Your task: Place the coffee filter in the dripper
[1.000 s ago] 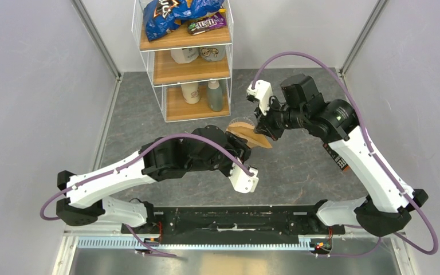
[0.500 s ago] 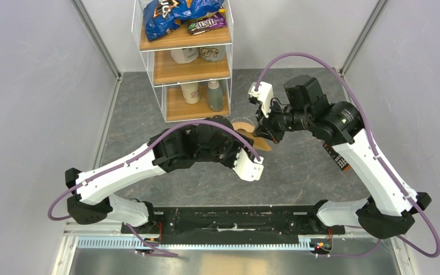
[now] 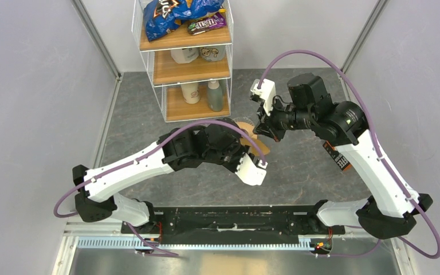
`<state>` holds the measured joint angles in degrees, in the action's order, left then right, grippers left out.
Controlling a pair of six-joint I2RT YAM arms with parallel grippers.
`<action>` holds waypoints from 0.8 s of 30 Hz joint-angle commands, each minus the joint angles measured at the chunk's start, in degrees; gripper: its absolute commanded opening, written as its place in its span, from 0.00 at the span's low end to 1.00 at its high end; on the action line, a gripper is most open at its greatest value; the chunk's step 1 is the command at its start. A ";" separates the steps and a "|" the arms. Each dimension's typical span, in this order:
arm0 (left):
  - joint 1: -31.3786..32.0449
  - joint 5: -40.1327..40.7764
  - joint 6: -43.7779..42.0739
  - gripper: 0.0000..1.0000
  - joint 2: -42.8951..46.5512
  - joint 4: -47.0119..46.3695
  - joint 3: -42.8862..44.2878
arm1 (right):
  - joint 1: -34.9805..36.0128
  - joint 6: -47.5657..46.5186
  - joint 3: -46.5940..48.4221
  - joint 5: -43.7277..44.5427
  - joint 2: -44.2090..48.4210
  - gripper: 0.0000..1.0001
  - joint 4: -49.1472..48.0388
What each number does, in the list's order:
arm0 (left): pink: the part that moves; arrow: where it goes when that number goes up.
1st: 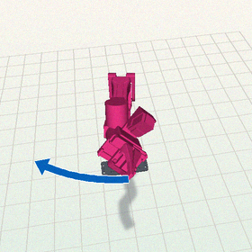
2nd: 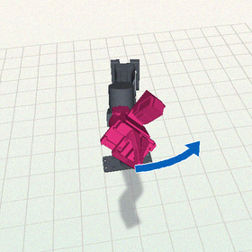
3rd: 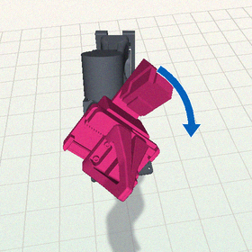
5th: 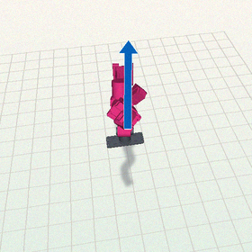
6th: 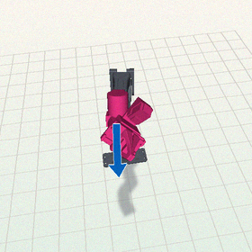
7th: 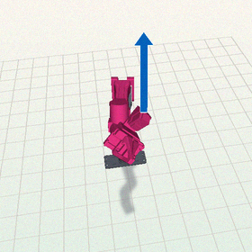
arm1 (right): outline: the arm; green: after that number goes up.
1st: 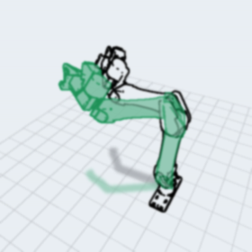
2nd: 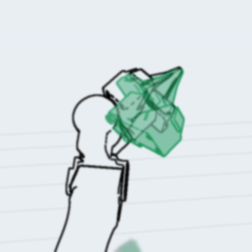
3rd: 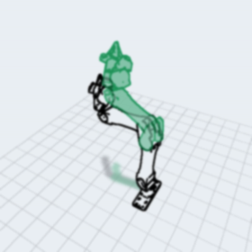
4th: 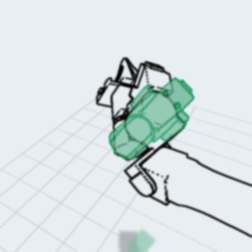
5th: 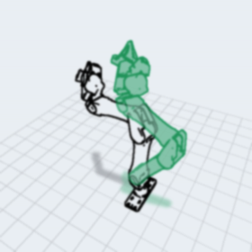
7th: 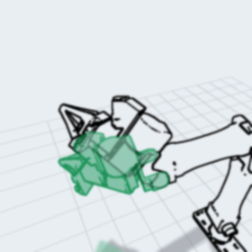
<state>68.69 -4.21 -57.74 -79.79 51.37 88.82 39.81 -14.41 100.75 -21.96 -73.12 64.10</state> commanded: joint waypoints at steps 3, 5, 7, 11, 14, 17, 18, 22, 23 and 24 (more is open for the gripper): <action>0.11 -1.74 -0.01 0.02 1.01 1.11 -0.12 | 0.21 -0.07 1.30 4.45 -0.17 0.00 -1.07; 0.51 -2.09 -0.73 0.02 1.54 1.62 -0.47 | 0.24 -0.24 1.30 5.59 -0.35 0.00 -1.47; 0.76 -1.78 0.16 0.02 1.35 1.54 -0.21 | 0.15 -0.18 1.40 5.03 -0.40 0.00 -1.69; -0.06 -1.52 4.52 0.02 2.03 -0.10 0.49 | -0.51 0.83 4.35 7.39 -1.70 0.28 0.24; -4.80 -5.22 14.99 0.02 3.52 -2.79 1.88 | -8.05 0.65 5.88 4.03 -0.53 0.62 0.62; -14.45 -12.08 31.99 0.02 3.94 -7.66 5.66 | -12.33 -0.26 3.67 6.14 2.32 0.77 -0.54; -17.63 -14.82 37.35 0.02 3.89 -9.43 6.94 | -12.76 -0.70 2.08 7.64 3.31 0.83 -1.20; -27.19 -20.79 59.32 0.02 2.76 -15.55 10.30 | -12.84 -3.51 -4.85 10.67 6.27 0.95 -1.61; -28.99 -23.69 64.20 0.02 2.71 -17.87 10.10 | -12.83 -4.70 -7.19 10.25 7.29 0.97 -3.16; -30.53 -25.84 68.31 0.02 2.69 -19.87 9.54 | -12.90 -6.32 -9.55 9.36 8.85 0.97 -4.35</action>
<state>43.24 -18.00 -17.28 -78.32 42.37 96.14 26.85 -16.10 97.73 -13.52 -68.05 63.07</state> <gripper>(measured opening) 0.025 0.955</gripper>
